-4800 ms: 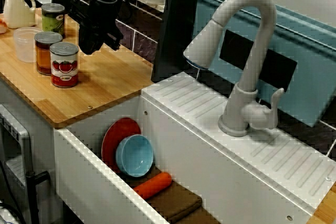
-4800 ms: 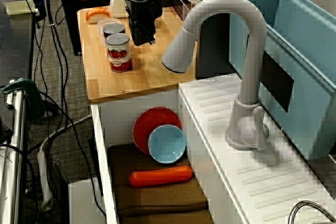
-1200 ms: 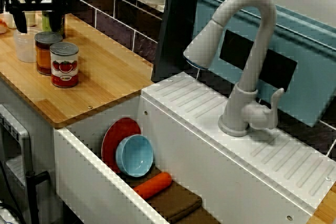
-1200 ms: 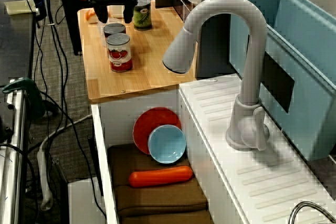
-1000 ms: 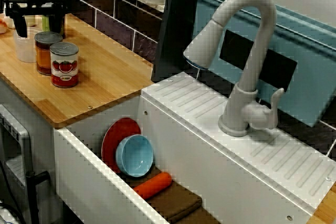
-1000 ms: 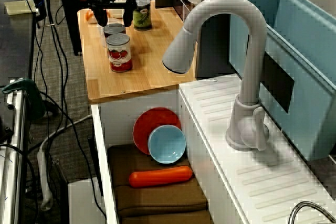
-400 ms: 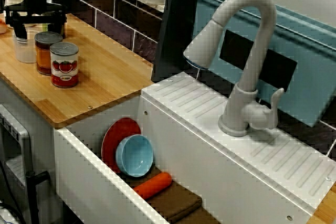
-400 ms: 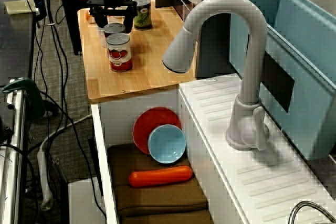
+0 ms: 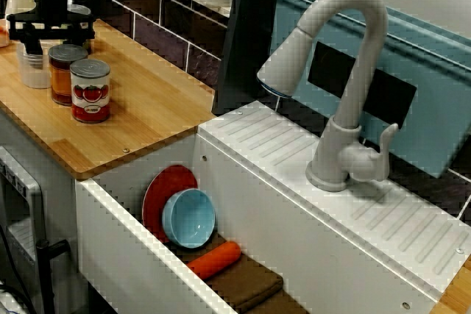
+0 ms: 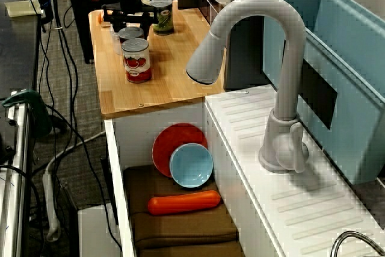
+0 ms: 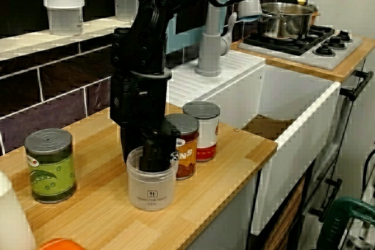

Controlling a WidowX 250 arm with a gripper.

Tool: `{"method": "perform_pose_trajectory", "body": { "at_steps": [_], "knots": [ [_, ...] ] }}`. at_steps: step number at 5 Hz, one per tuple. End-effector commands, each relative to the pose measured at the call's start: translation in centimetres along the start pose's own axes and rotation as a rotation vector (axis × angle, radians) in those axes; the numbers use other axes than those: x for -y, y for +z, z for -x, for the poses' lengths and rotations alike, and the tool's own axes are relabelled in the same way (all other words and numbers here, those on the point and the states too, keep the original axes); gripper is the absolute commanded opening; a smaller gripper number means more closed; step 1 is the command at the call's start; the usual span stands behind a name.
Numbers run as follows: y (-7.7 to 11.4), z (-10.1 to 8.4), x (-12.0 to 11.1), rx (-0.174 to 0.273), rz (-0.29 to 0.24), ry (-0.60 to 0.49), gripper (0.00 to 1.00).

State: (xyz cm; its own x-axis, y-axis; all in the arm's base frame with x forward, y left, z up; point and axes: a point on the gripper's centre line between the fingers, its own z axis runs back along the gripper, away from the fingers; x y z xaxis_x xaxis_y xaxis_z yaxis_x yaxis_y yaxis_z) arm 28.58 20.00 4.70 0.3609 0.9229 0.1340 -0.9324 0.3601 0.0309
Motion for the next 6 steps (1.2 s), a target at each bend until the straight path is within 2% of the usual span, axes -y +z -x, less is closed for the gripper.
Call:
{"method": "perform_pose_trajectory", "body": {
  "at_steps": [1,2,3,4,5,6],
  "knots": [
    [1.7,-1.1,-0.2,0.016,0.034,-0.007,0.00],
    [2.5,-1.8,0.1,0.003,0.046,-0.017,0.00],
    [3.2,-2.1,0.8,0.011,0.046,-0.071,0.00],
    [4.4,-1.9,1.9,0.073,0.024,-0.233,0.00],
    [5.1,-1.5,3.0,0.165,0.009,-0.394,0.00],
    [5.7,-1.2,3.7,0.183,-0.005,-0.512,0.00]
  ]
}}
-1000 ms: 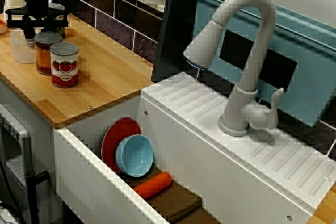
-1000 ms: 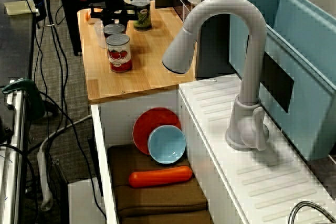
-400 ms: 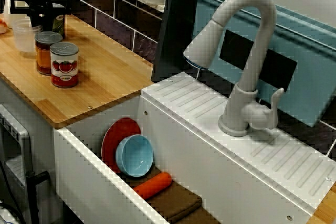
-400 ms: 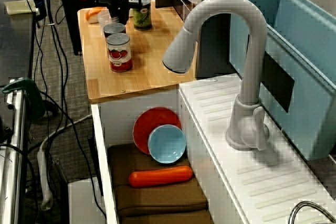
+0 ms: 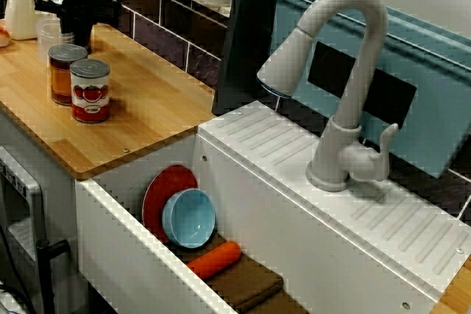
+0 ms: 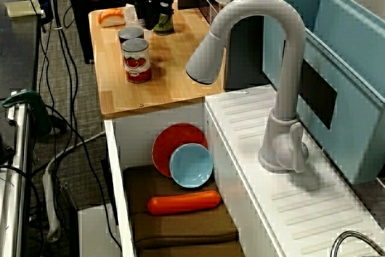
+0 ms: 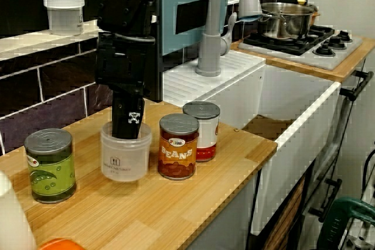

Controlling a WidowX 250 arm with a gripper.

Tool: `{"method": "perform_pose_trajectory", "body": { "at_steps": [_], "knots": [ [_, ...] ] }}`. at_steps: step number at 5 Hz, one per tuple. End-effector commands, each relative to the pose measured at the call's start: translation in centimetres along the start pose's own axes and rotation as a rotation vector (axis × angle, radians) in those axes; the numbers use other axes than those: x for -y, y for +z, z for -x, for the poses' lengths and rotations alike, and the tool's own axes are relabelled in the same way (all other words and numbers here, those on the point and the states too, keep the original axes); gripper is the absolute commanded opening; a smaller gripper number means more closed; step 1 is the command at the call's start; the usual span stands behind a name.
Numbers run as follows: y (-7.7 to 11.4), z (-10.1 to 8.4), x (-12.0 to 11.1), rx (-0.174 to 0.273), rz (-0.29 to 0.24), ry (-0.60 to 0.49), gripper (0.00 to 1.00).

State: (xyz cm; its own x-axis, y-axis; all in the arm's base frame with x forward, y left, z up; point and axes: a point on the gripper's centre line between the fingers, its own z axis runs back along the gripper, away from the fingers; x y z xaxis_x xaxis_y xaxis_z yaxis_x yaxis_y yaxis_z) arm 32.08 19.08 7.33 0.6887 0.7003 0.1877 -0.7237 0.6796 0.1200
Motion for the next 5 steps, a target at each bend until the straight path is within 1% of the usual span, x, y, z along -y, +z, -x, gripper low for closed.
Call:
{"method": "perform_pose_trajectory", "body": {
  "at_steps": [1,2,3,4,5],
  "knots": [
    [5.0,-0.3,0.8,0.086,0.011,-0.217,0.00],
    [6.8,0.0,0.6,0.069,0.043,-0.276,0.00],
    [8.0,0.2,0.1,0.047,0.069,-0.298,0.00],
    [8.6,1.0,-0.4,0.057,0.086,-0.323,0.00],
    [9.2,1.8,-0.7,0.062,0.092,-0.366,0.00]
  ]
}}
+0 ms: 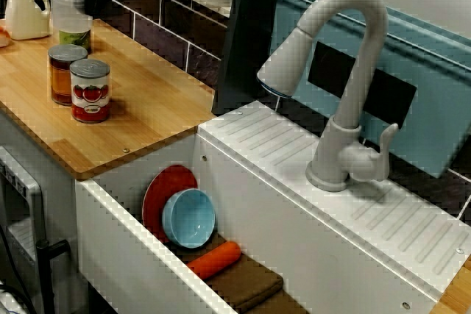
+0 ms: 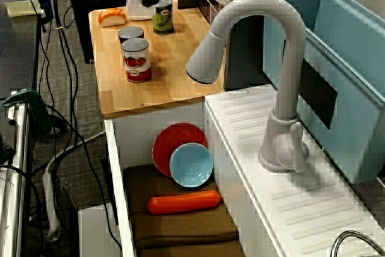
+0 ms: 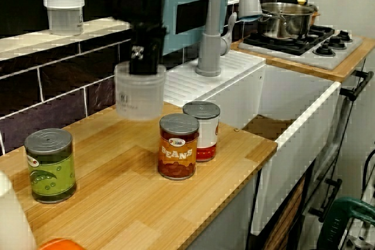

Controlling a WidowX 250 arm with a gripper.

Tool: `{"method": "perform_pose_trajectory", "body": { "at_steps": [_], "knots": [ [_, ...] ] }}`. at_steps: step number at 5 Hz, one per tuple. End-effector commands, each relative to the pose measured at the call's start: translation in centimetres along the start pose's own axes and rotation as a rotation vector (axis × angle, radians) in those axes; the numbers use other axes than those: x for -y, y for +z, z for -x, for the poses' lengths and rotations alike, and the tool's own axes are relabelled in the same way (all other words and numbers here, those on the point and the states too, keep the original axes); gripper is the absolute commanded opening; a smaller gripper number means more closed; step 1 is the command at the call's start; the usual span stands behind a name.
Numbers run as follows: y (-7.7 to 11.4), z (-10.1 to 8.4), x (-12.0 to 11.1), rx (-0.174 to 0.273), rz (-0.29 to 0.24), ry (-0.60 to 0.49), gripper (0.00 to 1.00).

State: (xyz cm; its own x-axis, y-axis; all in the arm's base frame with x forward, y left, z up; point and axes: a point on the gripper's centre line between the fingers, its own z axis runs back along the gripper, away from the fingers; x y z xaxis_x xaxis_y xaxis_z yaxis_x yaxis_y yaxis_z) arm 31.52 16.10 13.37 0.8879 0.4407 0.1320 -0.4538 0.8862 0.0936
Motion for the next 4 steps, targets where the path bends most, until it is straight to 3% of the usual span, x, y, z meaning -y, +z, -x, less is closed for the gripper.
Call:
{"method": "perform_pose_trajectory", "body": {
  "at_steps": [1,2,3,4],
  "knots": [
    [3.6,2.3,-1.0,0.094,0.017,-0.101,0.00],
    [4.0,3.2,-0.8,0.117,0.024,-0.153,0.00],
    [3.9,3.7,-0.7,0.100,0.061,-0.216,0.00],
    [3.5,4.8,-0.2,0.112,0.128,-0.303,0.00]
  ]
}}
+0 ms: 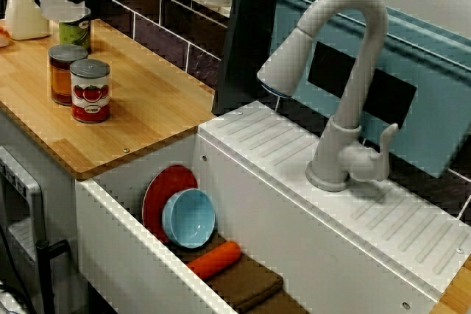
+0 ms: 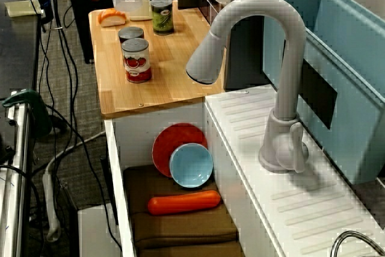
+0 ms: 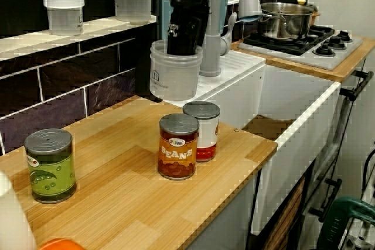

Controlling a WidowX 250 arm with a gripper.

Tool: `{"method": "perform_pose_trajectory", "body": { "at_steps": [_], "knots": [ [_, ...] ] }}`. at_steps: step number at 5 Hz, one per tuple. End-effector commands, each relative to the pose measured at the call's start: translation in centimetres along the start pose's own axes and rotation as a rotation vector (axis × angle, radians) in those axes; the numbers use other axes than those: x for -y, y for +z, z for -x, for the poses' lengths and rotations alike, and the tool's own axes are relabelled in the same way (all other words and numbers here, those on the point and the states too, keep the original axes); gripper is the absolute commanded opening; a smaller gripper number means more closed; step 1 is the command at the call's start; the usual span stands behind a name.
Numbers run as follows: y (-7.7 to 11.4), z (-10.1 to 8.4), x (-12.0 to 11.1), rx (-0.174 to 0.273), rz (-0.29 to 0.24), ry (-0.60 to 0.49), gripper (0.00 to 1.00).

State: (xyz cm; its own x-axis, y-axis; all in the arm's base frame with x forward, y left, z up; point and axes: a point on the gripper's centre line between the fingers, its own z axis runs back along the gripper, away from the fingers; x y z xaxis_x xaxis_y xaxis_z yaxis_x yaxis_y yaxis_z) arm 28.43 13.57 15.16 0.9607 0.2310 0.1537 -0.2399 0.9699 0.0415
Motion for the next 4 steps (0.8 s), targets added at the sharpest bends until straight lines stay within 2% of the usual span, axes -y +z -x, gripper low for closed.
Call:
{"method": "perform_pose_trajectory", "body": {
  "at_steps": [1,2,3,4],
  "knots": [
    [0.7,2.3,0.4,0.102,0.045,-0.148,0.00],
    [0.3,3.0,1.4,0.121,0.032,-0.209,0.00],
    [-0.7,3.9,2.8,0.119,0.068,-0.270,0.00],
    [-1.3,4.5,4.0,0.153,0.077,-0.287,0.00]
  ]
}}
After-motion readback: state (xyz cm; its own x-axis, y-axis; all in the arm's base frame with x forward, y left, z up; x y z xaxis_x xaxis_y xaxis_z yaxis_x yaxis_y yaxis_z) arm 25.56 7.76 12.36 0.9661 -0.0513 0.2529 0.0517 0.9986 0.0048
